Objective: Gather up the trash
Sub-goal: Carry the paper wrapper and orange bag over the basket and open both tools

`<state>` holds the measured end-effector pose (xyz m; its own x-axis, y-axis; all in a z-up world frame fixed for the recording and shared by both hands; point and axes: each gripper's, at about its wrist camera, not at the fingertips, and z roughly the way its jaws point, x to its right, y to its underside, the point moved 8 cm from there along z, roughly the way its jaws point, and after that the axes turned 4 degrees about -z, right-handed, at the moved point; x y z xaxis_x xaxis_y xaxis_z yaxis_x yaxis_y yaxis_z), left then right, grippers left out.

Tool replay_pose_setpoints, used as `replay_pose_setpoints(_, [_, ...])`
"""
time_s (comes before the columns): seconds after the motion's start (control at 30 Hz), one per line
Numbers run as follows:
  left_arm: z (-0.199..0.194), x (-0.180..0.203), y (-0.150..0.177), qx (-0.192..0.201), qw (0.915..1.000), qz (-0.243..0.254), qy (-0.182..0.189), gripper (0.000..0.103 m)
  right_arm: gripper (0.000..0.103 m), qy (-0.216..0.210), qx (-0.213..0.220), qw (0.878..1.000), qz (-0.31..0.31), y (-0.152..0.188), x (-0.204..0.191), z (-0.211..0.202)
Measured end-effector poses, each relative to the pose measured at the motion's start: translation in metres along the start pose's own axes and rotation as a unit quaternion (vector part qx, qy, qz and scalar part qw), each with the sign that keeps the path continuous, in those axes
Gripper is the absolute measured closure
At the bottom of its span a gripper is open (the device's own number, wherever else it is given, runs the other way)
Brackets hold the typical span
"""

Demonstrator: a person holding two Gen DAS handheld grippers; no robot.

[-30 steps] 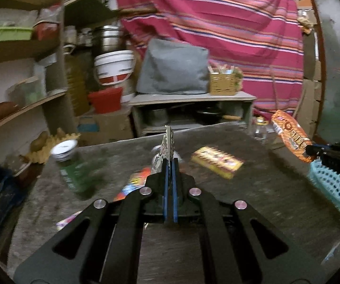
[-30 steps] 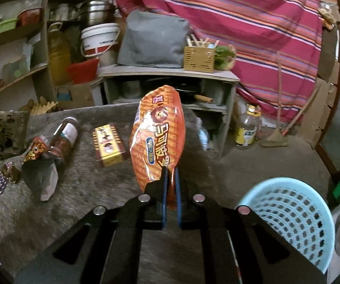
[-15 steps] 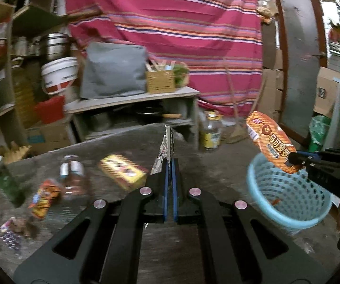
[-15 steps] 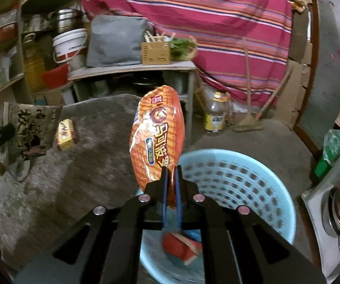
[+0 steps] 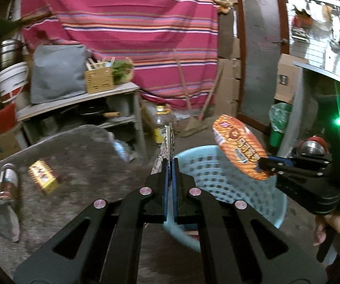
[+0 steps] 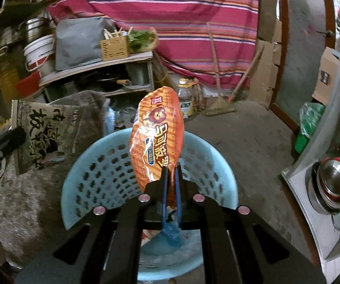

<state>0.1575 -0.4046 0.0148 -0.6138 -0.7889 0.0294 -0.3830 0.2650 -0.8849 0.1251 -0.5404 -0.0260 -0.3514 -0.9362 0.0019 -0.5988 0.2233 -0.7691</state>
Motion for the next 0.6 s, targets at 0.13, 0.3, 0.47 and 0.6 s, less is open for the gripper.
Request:
replay_pose_setpoints(0.13, [0.008, 0.023, 0.003, -0.004, 0.9998, 0.009, 0.016, 0.102, 0.097, 0.004, -0.002, 1.000, 0.012, 0.005, 0.017, 0.000])
replay_pose_setpoints(0.3, [0.024, 0.034, 0.014, -0.024, 0.9993, 0.016, 0.024, 0.102, 0.097, 0.007, -0.006, 1.000, 0.019, 0.010, 0.026, 0.001])
replay_pose_setpoints(0.47, [0.040, 0.027, 0.024, -0.050, 0.9985, 0.021, 0.006, 0.093, 0.097, 0.008, -0.010, 1.000, 0.023, 0.012, 0.028, 0.003])
replay_pose_setpoints(0.6, [0.043, 0.014, 0.026, -0.049, 0.9985, 0.014, -0.017, 0.050, 0.097, 0.006, -0.013, 1.000, 0.021, 0.012, 0.026, 0.006])
